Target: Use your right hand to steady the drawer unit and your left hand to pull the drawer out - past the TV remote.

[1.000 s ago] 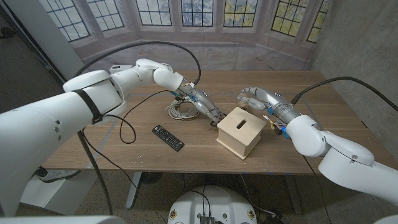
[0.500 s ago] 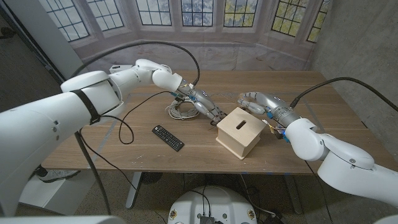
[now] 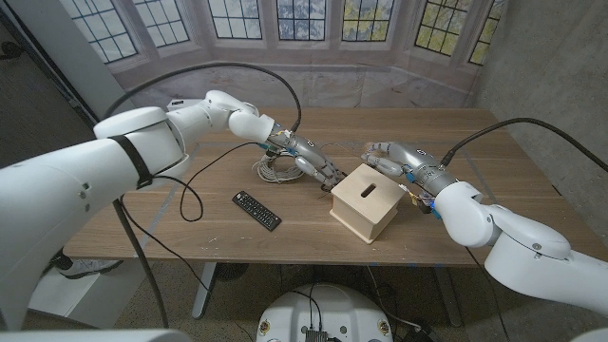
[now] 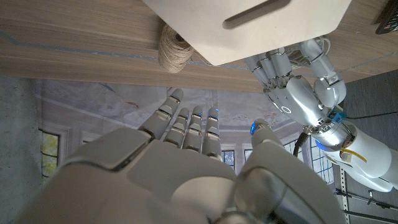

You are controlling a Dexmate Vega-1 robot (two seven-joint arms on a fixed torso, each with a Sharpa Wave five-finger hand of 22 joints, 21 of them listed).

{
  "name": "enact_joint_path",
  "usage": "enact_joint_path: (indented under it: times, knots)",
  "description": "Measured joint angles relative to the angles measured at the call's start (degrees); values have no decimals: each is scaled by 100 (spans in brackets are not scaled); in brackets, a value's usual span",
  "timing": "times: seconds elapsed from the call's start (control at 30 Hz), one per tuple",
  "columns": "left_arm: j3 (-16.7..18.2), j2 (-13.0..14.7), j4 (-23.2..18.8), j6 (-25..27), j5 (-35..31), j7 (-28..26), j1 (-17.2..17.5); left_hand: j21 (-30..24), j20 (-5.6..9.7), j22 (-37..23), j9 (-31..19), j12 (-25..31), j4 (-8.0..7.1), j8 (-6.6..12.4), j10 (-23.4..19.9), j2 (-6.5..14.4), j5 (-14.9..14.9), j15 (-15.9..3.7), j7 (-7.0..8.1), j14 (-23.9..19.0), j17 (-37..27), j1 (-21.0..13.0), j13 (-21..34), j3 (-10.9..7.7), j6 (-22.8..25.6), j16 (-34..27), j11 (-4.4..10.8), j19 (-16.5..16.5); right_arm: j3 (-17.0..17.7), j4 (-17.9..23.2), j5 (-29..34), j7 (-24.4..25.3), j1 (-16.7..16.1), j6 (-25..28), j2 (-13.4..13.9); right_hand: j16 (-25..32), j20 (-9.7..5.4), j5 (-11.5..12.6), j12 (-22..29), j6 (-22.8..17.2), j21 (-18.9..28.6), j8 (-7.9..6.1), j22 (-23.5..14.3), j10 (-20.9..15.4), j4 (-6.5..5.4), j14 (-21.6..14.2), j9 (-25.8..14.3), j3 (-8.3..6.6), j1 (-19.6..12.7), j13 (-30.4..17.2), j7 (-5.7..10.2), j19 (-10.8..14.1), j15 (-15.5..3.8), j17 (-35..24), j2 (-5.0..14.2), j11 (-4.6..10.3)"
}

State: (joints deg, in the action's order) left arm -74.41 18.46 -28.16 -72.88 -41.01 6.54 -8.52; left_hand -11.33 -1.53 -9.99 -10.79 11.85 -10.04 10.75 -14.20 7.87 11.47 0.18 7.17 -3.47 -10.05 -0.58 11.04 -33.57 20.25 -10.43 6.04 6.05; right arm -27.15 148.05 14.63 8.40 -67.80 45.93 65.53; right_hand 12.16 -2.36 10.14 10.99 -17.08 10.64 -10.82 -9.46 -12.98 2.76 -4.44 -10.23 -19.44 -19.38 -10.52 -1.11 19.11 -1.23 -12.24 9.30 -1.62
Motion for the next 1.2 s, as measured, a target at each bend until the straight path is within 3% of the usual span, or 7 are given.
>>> enact_joint_path:
  times: [0.63, 1.2]
  knots:
    - [-477, -78, 232, -22, -161, -609, -235, 0, 0, 0, 0, 0, 0, 0, -1, 5, 0, 1, 0, 0, 0, 5, 30, 0, 1, 0, 0, 0, -453, 296, 372, -462, 235, 328, 281, 0, 0, 0, 0, -73, 0, 0, 0, -90, -16, -115, 10, -17, 22, 0, 8, -1, 8, 26, -23, 12]
    - [-687, -120, 329, 28, -101, -737, -342, 0, -22, 0, 0, 0, 0, 0, -1, 4, 0, 1, 0, 0, 1, 5, 29, -1, 1, 0, 0, 21, -1538, 352, 1928, -1456, 726, 871, 101, 0, 10, 0, 0, -104, 0, 0, 0, -90, -40, -131, 9, -40, 151, 0, 39, 73, -8, 24, -45, 12]
